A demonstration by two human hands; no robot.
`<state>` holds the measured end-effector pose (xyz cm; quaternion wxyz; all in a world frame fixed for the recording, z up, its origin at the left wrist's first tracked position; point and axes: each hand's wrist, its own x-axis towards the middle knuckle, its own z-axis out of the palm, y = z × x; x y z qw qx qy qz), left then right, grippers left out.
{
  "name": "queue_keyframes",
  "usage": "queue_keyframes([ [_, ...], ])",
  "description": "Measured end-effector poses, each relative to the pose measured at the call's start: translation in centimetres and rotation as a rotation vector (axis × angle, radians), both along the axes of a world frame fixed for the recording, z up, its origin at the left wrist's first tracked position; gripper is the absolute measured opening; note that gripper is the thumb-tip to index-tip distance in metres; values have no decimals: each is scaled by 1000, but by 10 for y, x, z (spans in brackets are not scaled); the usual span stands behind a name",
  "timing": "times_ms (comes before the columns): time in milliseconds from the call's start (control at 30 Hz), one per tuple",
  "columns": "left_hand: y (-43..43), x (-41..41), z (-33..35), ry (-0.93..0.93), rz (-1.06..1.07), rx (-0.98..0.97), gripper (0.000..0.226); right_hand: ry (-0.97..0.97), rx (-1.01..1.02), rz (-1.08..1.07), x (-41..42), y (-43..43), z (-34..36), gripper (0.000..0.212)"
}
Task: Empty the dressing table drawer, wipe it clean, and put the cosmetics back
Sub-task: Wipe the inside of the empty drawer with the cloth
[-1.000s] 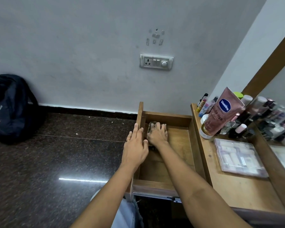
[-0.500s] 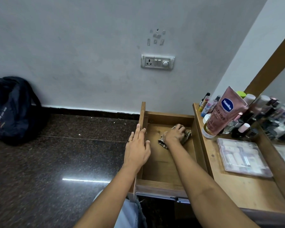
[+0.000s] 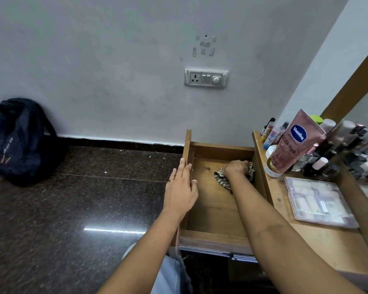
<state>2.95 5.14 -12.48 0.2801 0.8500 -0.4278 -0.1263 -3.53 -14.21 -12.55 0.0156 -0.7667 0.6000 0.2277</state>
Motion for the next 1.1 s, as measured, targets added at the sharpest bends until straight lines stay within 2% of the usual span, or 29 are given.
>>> queue_keyframes([
  [133,-1,0,0,14,4,-3,52,101,64,60,-11,29,6,38],
  [200,0,0,0,20,0,-7,52,91,118,33,-21,47,1,37],
  [300,1,-1,0,28,-3,-19,52,-3,168,-98,-37,67,-10,33],
  [400,2,-1,-1,29,3,-31,53,-79,207,-183,-50,79,-21,44],
  [533,3,0,-2,26,-9,-35,53,-210,160,-182,-55,79,-21,48],
  [700,3,0,-2,34,-6,-33,53,-483,179,-156,-43,62,3,40],
  [833,3,-1,-4,35,4,-32,53,-393,91,-142,-16,19,11,49],
  [1100,2,0,-8,59,9,-55,52,-239,97,-52,1,1,7,44],
])
